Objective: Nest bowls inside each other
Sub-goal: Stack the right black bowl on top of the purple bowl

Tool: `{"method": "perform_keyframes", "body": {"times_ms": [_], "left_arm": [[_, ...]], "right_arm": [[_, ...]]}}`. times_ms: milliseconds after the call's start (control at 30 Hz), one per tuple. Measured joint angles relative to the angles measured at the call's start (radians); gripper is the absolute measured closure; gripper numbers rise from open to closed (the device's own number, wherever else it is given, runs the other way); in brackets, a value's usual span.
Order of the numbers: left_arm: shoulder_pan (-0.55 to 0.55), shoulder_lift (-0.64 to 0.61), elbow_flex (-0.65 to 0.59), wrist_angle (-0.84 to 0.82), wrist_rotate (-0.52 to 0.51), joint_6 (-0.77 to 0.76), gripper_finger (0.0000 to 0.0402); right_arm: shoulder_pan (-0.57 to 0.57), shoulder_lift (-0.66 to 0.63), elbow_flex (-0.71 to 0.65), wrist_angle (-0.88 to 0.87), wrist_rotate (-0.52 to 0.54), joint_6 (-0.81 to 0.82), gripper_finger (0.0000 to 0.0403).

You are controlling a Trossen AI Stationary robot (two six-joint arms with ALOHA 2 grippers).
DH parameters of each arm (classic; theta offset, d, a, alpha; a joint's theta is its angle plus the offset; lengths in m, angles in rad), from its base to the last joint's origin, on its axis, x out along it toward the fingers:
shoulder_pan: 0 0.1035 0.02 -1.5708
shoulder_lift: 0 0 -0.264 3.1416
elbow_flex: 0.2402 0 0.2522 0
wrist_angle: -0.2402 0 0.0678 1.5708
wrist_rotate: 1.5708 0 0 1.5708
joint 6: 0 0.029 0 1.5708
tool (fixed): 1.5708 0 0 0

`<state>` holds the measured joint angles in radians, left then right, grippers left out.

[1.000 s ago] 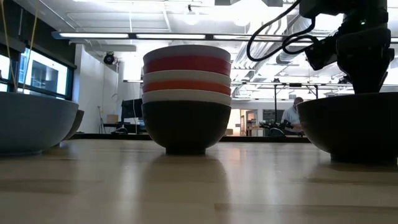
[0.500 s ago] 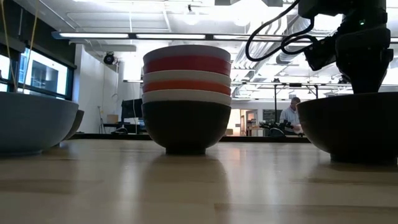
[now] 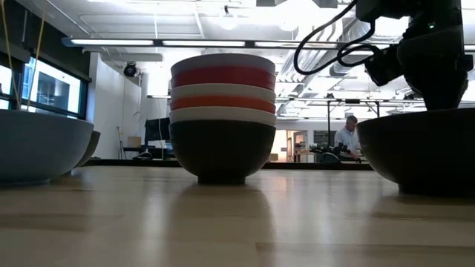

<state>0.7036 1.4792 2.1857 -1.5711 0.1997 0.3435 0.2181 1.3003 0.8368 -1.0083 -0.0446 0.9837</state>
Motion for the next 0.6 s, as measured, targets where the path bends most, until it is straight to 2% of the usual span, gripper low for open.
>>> {"method": "perform_keyframes", "body": {"times_ms": [100,333,600], "left_arm": [[0.0,0.0,0.0,0.0,0.0,0.0,0.0213],[0.0,0.0,0.0,0.0,0.0,0.011,0.0213],[0.0,0.0,0.0,0.0,-0.001,0.034,0.0213]], "right_arm": [[-0.008,0.0,0.0,-0.001,-0.046,0.032,0.0402],[-0.022,-0.014,0.02,0.011,-0.07,0.093,0.0402],[-0.028,-0.018,0.209,-0.03,-0.038,0.093,0.0403]]}}
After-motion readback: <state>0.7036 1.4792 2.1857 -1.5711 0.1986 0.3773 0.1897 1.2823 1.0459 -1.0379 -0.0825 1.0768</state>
